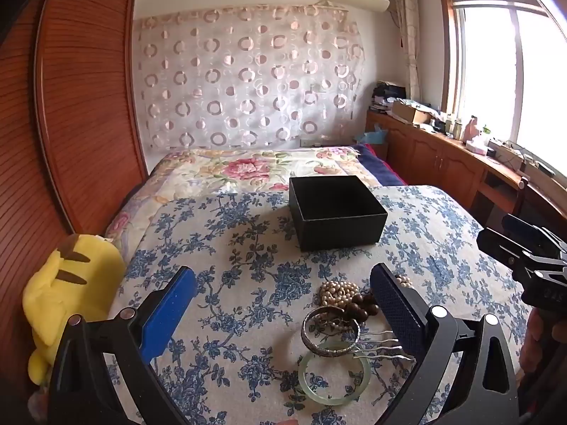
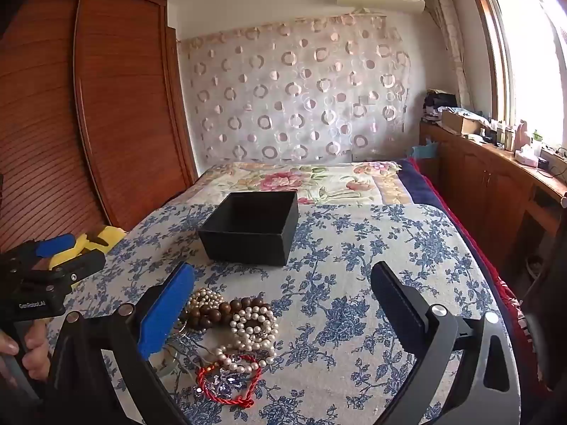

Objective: Organize jewelry

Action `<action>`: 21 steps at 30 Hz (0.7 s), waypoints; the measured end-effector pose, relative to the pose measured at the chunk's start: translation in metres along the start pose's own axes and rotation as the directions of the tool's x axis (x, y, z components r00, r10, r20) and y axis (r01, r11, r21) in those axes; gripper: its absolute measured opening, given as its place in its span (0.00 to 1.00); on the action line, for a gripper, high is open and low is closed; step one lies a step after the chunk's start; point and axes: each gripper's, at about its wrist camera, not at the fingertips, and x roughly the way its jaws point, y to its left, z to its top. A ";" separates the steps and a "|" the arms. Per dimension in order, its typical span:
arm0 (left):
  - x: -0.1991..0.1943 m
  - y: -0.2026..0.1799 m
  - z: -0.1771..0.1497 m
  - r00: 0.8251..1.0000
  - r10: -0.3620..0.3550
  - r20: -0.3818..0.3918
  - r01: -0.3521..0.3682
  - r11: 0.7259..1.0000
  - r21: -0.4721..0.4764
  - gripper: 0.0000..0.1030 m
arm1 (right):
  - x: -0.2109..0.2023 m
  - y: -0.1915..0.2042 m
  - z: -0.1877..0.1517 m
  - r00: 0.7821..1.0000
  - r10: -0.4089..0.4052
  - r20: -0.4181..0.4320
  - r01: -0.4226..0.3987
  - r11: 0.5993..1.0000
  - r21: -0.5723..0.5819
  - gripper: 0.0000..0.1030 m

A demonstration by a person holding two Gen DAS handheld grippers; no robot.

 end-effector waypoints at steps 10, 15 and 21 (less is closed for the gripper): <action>0.000 0.000 0.000 1.000 -0.009 0.007 0.009 1.000 -0.005 0.93 | 0.001 0.000 0.000 1.000 -0.003 -0.003 0.003 1.000 -0.004 0.98; 0.001 -0.002 0.001 1.000 -0.012 0.011 0.012 1.000 -0.003 0.93 | -0.002 0.000 0.001 1.000 -0.003 0.002 0.003 1.000 -0.006 0.98; -0.003 -0.008 0.004 1.000 -0.015 0.016 0.015 1.000 -0.001 0.93 | -0.004 0.004 0.002 1.000 -0.004 0.005 0.004 1.000 -0.007 0.98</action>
